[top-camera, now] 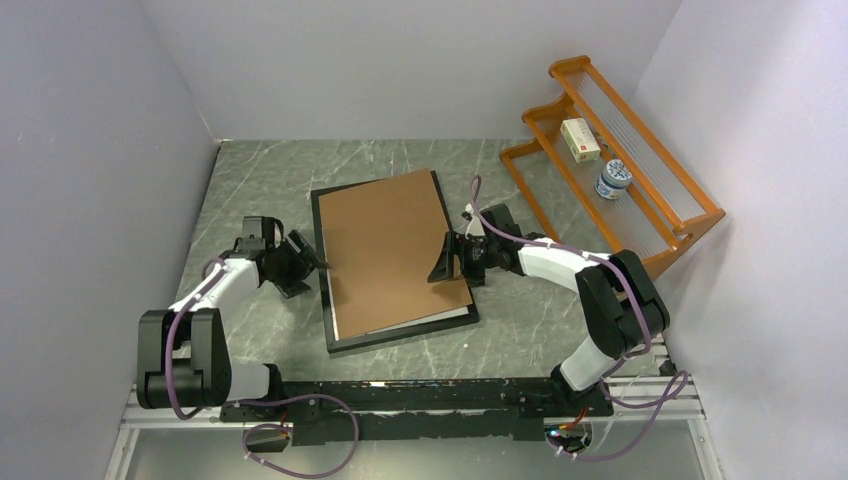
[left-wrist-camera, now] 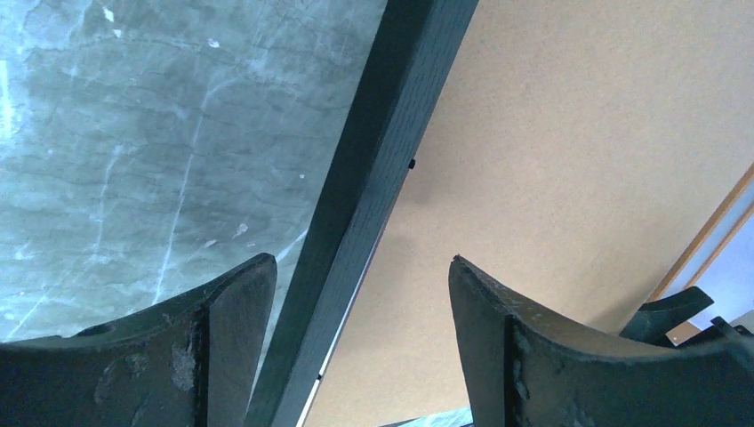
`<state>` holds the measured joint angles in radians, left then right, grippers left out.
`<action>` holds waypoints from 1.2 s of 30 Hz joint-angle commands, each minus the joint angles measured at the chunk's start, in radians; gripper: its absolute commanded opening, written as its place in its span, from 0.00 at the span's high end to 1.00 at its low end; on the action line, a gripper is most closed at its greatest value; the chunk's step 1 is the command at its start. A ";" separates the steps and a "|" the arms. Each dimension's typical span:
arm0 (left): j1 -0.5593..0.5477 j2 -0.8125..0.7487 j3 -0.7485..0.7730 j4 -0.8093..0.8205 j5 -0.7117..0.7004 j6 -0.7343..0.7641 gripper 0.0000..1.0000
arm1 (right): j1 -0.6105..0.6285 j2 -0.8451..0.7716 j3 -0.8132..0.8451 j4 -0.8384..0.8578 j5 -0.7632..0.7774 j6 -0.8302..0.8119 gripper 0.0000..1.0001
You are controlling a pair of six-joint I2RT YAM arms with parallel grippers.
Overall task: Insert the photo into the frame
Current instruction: Place the photo frame item in the photo frame.
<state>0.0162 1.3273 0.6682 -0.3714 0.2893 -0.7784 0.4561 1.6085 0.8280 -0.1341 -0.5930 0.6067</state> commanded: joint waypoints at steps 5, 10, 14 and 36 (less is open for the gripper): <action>0.011 -0.034 0.022 -0.034 -0.003 0.040 0.23 | 0.013 -0.045 0.007 -0.102 0.155 -0.066 0.26; 0.012 -0.031 0.007 -0.028 0.012 0.048 0.23 | 0.021 -0.059 0.008 -0.107 0.205 -0.100 0.35; 0.012 -0.025 -0.002 -0.026 0.013 0.052 0.23 | 0.064 -0.033 0.039 -0.150 0.304 -0.137 0.37; 0.013 -0.042 -0.002 -0.056 -0.010 0.065 0.23 | 0.156 -0.186 0.067 -0.248 0.610 -0.114 0.12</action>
<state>0.0242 1.3094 0.6678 -0.4313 0.2890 -0.7330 0.6201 1.5017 0.8955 -0.3645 0.0010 0.4904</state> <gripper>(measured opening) 0.771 0.880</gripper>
